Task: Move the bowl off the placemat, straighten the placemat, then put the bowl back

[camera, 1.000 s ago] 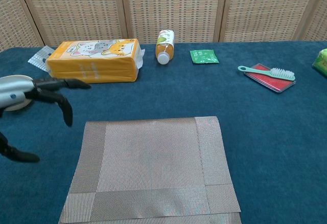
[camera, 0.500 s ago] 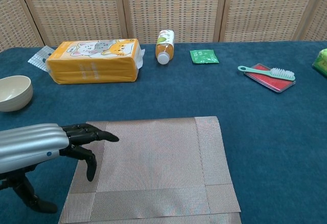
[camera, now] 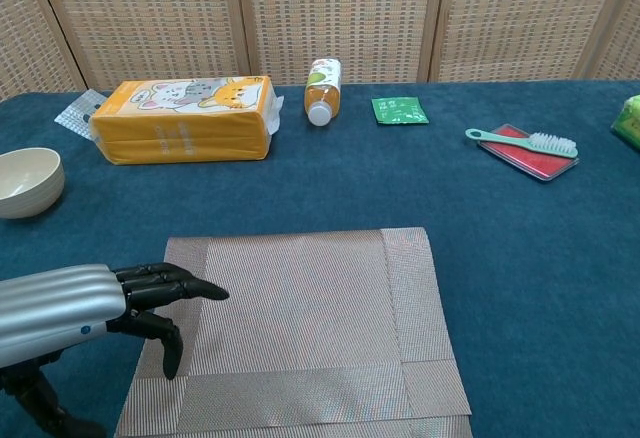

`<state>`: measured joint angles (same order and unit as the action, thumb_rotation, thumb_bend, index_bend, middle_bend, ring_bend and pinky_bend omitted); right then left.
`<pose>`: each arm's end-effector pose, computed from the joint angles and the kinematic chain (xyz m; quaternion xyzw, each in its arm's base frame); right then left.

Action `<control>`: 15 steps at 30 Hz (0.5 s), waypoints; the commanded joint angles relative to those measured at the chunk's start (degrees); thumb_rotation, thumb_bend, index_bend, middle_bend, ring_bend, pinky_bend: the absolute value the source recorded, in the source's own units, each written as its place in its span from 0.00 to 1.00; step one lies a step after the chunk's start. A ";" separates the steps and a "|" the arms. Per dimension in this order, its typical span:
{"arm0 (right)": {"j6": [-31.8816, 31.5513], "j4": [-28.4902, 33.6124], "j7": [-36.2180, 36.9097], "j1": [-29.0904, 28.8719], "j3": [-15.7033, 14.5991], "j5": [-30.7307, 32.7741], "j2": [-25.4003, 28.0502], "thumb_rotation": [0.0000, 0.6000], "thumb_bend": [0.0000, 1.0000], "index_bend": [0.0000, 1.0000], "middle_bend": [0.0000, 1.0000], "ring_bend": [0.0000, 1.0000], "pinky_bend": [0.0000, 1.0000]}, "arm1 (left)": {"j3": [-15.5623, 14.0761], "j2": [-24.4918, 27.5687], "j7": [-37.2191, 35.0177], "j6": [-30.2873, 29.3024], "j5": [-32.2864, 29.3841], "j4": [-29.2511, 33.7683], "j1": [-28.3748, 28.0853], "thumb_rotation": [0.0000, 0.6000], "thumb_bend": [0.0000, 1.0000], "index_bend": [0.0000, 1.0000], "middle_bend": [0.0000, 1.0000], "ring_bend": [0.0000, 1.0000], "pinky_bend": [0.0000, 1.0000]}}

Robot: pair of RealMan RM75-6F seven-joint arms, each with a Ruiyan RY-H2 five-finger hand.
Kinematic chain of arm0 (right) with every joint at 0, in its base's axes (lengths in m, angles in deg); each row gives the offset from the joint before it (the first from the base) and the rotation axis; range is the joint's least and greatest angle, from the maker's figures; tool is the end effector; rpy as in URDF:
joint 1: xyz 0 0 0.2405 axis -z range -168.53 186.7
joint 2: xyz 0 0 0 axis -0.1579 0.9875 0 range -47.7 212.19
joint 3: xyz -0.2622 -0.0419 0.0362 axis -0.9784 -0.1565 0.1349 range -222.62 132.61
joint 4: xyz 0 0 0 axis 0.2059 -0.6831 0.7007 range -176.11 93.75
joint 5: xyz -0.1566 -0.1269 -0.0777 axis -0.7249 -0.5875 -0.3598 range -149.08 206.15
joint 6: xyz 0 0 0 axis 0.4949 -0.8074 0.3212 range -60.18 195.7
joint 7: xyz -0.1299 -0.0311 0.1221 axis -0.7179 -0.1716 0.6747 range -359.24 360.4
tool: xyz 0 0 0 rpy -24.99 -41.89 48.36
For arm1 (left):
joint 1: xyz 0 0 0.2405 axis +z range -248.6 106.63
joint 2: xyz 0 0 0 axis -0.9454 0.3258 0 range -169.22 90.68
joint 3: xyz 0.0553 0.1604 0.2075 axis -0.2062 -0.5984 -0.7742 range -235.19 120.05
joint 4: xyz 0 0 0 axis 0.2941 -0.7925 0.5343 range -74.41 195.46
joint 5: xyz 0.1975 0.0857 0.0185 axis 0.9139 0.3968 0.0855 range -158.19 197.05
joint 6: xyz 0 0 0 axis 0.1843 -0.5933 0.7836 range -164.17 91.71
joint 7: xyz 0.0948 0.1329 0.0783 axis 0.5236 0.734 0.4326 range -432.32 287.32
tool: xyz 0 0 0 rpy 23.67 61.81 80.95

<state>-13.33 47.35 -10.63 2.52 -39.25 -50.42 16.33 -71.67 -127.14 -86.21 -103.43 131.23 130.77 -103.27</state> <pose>-0.3479 -0.2403 0.1616 0.6037 -0.3462 0.3036 0.6508 -0.2264 0.2371 -0.0672 -0.8651 -0.3034 -0.3612 0.1704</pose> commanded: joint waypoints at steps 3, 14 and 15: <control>0.08 0.00 0.03 -0.03 0.00 0.03 0.01 1.00 0.00 0.03 0.00 0.00 0.00 | -0.17 -0.53 0.22 -0.02 -0.25 -0.60 -0.12 1.00 0.00 0.41 0.00 0.00 0.00; 0.26 -0.19 0.07 -0.09 -0.02 0.14 -0.01 1.00 0.00 0.03 0.00 0.00 0.00 | -0.03 -1.63 1.14 0.91 -0.94 -1.22 -1.16 1.00 0.00 0.41 0.00 0.00 0.00; 0.28 -0.21 0.06 -0.10 -0.03 0.13 -0.02 1.00 0.00 0.03 0.00 0.00 0.00 | 0.00 -1.77 1.30 1.08 -0.95 -1.27 -1.30 1.00 0.00 0.41 0.00 0.00 0.00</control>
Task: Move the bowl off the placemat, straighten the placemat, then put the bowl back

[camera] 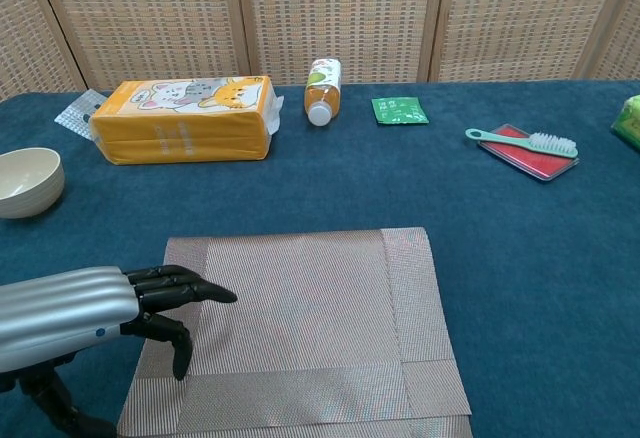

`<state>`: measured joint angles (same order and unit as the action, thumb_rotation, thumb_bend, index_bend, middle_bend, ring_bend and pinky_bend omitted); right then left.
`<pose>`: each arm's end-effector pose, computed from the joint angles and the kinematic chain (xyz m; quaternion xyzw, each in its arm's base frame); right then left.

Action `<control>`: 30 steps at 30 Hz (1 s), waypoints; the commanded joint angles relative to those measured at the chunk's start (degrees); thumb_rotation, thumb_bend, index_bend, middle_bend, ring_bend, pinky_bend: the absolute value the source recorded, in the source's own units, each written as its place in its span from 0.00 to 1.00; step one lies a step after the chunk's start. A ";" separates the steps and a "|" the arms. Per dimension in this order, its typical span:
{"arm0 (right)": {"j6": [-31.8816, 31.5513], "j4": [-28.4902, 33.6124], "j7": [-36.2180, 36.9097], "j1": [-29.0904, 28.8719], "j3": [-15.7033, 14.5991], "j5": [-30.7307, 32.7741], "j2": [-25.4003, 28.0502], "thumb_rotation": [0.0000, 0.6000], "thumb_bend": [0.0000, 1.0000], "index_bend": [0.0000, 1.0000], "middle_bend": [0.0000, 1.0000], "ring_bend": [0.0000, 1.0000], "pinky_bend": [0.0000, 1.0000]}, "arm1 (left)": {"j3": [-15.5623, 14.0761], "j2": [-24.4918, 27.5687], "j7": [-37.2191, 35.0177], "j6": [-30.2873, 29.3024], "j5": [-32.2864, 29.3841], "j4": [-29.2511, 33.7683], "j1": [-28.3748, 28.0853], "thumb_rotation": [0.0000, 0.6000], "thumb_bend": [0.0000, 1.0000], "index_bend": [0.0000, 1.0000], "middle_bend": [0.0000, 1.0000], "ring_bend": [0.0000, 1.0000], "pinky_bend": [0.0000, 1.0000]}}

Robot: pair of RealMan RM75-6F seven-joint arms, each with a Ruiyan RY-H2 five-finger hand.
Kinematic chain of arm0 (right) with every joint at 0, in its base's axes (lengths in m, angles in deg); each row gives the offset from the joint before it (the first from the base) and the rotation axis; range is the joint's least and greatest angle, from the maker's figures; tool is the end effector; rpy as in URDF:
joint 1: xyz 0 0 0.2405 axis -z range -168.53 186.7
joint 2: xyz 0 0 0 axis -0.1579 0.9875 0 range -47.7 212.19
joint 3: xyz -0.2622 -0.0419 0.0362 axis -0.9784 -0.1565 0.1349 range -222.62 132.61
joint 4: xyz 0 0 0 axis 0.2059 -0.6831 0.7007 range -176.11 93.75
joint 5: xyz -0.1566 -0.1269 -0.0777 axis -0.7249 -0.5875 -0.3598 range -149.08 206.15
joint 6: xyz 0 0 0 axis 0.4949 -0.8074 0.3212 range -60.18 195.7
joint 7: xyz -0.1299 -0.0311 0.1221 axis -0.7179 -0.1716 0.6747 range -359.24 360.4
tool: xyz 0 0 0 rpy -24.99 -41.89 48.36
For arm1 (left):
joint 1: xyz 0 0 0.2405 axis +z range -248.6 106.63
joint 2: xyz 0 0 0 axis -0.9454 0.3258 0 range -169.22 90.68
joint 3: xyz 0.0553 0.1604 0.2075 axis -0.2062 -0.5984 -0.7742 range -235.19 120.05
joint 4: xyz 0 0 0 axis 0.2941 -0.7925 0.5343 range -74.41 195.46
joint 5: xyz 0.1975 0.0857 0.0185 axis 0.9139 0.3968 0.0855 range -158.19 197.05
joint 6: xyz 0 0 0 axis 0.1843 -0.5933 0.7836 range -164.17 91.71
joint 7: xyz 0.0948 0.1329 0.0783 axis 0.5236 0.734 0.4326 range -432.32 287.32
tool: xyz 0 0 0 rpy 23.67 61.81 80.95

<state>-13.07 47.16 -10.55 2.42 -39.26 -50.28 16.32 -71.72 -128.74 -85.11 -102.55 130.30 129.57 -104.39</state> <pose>-0.3489 -0.2409 0.1614 0.6042 -0.3471 0.3020 0.6506 -0.2228 0.2417 -0.0764 -0.8706 -0.2928 -0.3563 0.1713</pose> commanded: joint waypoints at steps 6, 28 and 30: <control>0.02 -0.07 -0.04 0.01 0.00 0.10 -0.04 1.00 0.00 0.03 0.00 0.00 0.00 | 0.05 -1.11 1.10 1.25 -0.34 -0.25 -0.98 1.00 0.00 0.41 0.00 0.00 0.00; 0.17 0.01 0.43 0.04 -0.07 0.14 0.20 1.00 0.00 0.03 0.00 0.00 0.00 | -0.75 -2.07 1.42 2.07 -1.63 0.13 -2.21 1.00 0.36 0.41 0.00 0.00 0.00; 0.14 0.01 0.40 0.04 -0.07 0.13 0.20 1.00 0.00 0.03 0.00 0.00 0.00 | -0.78 -2.14 1.48 2.08 -1.68 0.11 -2.27 1.00 0.36 0.41 0.00 0.00 0.00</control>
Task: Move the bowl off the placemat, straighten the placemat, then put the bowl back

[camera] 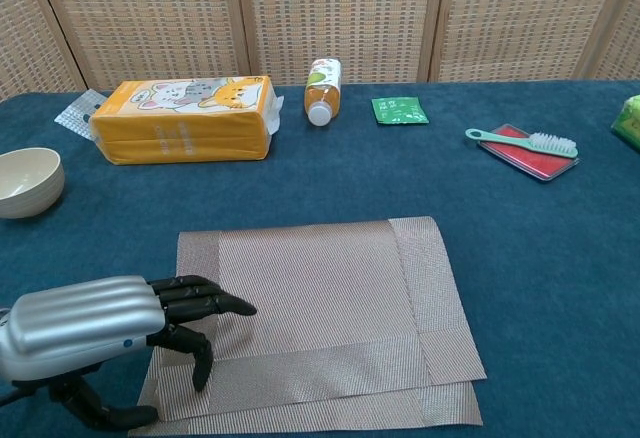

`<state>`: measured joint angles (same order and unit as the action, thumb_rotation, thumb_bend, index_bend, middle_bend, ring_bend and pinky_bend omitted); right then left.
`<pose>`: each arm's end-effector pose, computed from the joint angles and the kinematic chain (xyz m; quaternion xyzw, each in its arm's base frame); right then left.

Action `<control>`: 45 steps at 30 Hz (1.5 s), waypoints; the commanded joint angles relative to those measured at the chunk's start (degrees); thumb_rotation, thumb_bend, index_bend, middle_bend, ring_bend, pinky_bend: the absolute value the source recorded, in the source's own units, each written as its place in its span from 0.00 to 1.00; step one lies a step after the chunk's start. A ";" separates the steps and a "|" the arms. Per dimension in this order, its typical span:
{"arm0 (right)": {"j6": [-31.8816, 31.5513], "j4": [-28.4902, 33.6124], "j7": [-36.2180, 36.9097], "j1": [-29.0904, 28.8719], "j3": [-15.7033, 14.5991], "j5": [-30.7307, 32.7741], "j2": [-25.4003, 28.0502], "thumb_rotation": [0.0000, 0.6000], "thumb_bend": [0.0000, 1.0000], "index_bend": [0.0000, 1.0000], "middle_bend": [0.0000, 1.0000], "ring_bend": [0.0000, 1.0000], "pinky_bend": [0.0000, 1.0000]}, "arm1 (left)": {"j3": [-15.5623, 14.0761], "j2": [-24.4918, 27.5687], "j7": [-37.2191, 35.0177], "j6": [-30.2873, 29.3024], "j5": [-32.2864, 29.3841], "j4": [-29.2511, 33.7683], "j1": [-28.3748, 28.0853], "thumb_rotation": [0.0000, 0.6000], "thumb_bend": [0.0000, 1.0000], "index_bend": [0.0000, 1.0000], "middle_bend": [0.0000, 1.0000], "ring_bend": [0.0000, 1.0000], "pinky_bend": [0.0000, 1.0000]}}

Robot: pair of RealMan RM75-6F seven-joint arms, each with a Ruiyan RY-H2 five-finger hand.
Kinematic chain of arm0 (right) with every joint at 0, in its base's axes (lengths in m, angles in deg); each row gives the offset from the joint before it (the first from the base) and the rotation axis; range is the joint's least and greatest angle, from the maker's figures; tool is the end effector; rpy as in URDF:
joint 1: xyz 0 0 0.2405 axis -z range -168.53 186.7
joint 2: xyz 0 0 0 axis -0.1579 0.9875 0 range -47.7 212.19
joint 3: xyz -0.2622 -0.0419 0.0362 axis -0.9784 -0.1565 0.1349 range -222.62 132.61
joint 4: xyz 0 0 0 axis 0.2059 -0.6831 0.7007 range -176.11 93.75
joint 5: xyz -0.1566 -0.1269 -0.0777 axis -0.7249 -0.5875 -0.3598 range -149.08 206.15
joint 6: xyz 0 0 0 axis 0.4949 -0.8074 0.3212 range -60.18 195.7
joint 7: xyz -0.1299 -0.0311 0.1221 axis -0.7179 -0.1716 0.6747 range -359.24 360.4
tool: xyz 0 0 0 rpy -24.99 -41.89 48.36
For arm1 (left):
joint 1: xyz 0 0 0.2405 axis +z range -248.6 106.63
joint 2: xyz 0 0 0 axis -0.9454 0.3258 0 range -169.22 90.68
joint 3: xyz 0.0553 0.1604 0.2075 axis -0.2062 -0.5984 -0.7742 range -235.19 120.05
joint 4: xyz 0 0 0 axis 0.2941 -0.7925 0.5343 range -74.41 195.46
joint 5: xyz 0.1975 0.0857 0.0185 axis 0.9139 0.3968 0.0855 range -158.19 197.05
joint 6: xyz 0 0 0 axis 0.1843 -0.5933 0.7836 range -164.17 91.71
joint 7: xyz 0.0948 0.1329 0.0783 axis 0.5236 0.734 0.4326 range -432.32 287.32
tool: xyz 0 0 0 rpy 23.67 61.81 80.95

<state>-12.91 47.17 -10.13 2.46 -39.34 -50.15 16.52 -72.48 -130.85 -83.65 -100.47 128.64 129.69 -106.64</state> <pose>-0.3500 -0.2403 0.1622 0.6034 -0.3501 0.3016 0.6499 -0.2123 0.2421 -0.0925 -0.8791 -0.2861 -0.3464 0.1591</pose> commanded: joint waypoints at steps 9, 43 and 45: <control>0.10 0.01 0.03 -0.02 -0.08 -0.04 0.03 1.00 0.00 0.03 0.00 0.00 0.00 | -0.16 -0.32 -0.05 0.45 -0.62 -0.10 -0.23 1.00 0.43 0.42 0.00 0.00 0.00; 0.38 0.15 0.64 -0.06 -0.19 -0.07 0.26 1.00 0.00 0.04 0.00 0.00 0.00 | 0.96 -2.00 1.37 0.27 -2.90 -1.04 -0.38 1.00 0.53 0.73 0.00 0.00 0.00; 0.40 0.14 0.69 -0.06 -0.19 -0.08 0.27 1.00 0.00 0.03 0.00 0.00 0.00 | 1.84 -1.86 0.75 -0.68 -3.18 -0.53 -0.55 1.00 0.55 0.77 0.00 0.00 0.00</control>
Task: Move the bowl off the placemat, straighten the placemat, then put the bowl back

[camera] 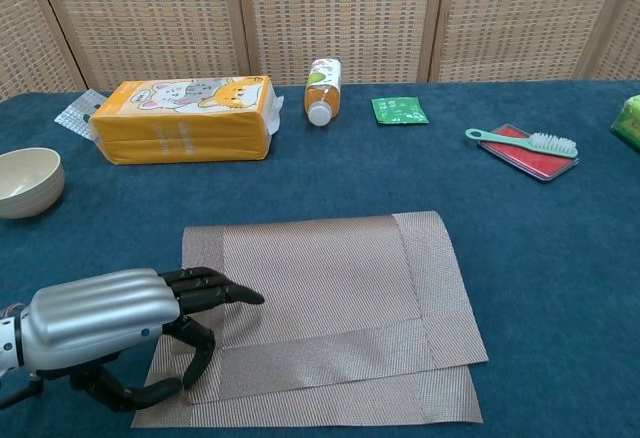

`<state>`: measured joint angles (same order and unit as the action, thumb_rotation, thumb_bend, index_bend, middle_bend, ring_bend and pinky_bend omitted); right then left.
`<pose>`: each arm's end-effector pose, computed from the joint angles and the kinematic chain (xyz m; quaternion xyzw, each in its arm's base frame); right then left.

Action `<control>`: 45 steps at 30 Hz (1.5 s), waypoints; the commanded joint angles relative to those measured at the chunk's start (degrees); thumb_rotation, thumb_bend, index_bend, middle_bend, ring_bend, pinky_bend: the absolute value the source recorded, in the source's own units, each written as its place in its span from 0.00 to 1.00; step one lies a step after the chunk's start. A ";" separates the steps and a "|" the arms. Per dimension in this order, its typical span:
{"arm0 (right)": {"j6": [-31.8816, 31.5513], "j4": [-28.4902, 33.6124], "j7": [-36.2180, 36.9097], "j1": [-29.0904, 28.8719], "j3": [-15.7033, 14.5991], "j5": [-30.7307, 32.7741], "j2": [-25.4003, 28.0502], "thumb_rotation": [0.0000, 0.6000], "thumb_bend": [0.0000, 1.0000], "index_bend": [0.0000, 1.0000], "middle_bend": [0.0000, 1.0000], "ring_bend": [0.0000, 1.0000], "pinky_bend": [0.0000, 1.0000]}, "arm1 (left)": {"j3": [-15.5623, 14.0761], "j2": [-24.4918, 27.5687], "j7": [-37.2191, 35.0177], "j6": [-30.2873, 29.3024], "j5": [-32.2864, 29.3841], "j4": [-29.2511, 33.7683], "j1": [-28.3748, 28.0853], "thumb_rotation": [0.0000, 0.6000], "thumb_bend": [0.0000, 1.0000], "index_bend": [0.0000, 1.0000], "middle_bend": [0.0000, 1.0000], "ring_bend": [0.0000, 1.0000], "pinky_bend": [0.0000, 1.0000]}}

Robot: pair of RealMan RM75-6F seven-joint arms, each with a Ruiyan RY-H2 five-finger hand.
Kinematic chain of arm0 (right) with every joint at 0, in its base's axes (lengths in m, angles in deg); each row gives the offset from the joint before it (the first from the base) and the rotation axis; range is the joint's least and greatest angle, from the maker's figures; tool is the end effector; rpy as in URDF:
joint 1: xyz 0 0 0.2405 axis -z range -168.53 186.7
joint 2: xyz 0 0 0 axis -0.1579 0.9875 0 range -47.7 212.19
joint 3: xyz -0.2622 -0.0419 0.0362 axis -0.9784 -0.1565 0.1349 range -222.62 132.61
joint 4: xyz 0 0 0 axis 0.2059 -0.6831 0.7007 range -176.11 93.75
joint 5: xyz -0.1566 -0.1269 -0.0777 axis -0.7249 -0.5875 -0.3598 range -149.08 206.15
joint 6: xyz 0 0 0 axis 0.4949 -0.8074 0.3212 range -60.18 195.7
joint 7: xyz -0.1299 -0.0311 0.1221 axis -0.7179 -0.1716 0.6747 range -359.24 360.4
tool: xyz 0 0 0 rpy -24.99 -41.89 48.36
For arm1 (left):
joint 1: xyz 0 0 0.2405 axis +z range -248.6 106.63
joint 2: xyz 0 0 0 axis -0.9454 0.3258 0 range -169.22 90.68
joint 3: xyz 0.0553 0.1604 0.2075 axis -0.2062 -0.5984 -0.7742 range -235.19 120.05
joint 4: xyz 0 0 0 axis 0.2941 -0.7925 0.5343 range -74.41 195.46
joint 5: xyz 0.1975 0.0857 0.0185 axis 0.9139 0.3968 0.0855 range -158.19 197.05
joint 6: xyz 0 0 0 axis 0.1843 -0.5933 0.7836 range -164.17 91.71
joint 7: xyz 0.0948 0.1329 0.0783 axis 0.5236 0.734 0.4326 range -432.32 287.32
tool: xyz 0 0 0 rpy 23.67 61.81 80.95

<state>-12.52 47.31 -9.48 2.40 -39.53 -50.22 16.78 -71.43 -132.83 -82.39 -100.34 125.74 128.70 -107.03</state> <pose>-0.3503 -0.2400 0.1617 0.6045 -0.3549 0.3024 0.6459 -0.2062 0.2515 -0.0996 -0.8709 -0.2904 -0.3551 0.1763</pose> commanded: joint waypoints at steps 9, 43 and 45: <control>0.03 0.07 -0.14 -0.04 -0.09 -0.12 -0.06 1.00 0.00 0.03 0.00 0.00 0.00 | 11.80 4.45 1.21 -3.68 -5.09 6.94 -4.16 1.00 0.55 0.81 0.00 0.00 0.00; 1.43 -0.50 -1.95 -0.80 -0.55 0.01 -1.16 1.00 0.00 0.04 0.00 0.00 0.00 | 32.66 11.20 19.95 0.25 -46.22 8.47 0.98 1.00 0.00 0.00 0.00 0.00 0.00; 1.53 -0.60 -1.93 -0.99 -0.72 -0.53 -1.33 1.00 0.00 0.03 0.00 0.00 0.00 | 32.39 12.90 19.60 -1.26 -45.34 11.06 2.15 1.00 0.00 0.00 0.00 0.00 0.00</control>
<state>-11.05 46.77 -11.41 1.52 -40.16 -50.51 15.55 -38.90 -122.30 -61.15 -99.03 78.40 136.43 -106.86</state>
